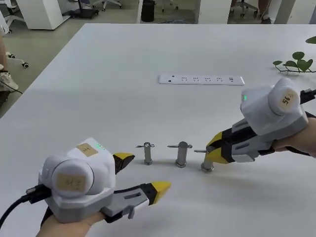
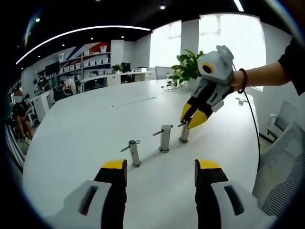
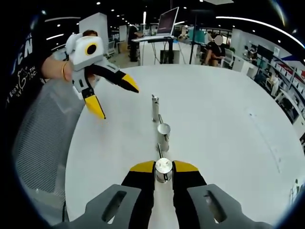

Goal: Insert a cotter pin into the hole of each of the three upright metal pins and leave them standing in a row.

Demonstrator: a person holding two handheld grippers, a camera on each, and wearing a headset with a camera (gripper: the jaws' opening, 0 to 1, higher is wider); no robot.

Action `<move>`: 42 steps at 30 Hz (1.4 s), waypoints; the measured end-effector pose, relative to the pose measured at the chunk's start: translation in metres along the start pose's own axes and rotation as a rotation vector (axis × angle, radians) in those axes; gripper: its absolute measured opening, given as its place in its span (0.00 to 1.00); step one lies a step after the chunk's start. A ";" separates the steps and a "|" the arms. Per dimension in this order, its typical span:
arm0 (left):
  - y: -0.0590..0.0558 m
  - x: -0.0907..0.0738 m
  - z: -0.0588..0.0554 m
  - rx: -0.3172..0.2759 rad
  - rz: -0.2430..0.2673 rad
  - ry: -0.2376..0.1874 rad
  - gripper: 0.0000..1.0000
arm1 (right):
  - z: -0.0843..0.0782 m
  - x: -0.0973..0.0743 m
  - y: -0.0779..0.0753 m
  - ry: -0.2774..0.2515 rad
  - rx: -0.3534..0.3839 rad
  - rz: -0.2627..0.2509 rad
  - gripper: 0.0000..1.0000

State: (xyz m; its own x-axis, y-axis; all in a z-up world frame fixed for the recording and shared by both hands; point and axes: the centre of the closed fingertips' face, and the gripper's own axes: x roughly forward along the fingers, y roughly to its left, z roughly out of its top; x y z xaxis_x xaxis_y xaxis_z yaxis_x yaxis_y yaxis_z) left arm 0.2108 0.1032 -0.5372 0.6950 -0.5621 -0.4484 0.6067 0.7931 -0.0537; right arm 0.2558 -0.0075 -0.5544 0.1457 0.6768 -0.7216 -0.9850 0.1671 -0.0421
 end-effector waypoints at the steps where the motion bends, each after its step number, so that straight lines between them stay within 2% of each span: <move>1: 0.001 -0.001 0.001 -0.003 0.003 -0.002 0.57 | -0.001 0.000 -0.002 0.001 0.000 0.000 0.08; 9: 0.010 -0.007 0.002 -0.010 0.028 -0.013 0.60 | -0.004 -0.001 -0.008 0.014 0.000 -0.006 0.08; 18: 0.011 -0.009 0.001 0.002 0.026 -0.009 0.61 | -0.011 -0.003 -0.011 0.035 -0.011 -0.002 0.08; 33: 0.013 -0.010 -0.003 0.002 0.029 0.007 0.62 | -0.014 -0.004 -0.015 0.025 0.005 0.016 0.09; 37: 0.014 -0.010 -0.002 0.009 0.034 0.014 0.62 | -0.011 -0.005 -0.016 0.006 0.022 -0.018 0.13; 42: 0.015 -0.013 0.001 0.000 0.045 0.008 0.62 | -0.003 -0.016 -0.015 -0.029 0.069 -0.067 0.25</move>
State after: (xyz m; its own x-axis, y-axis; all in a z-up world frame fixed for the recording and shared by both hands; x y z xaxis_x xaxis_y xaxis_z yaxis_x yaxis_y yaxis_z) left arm 0.2112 0.1225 -0.5316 0.7187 -0.5236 -0.4575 0.5748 0.8176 -0.0329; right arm 0.2680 -0.0224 -0.5442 0.2144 0.6826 -0.6986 -0.9645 0.2611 -0.0409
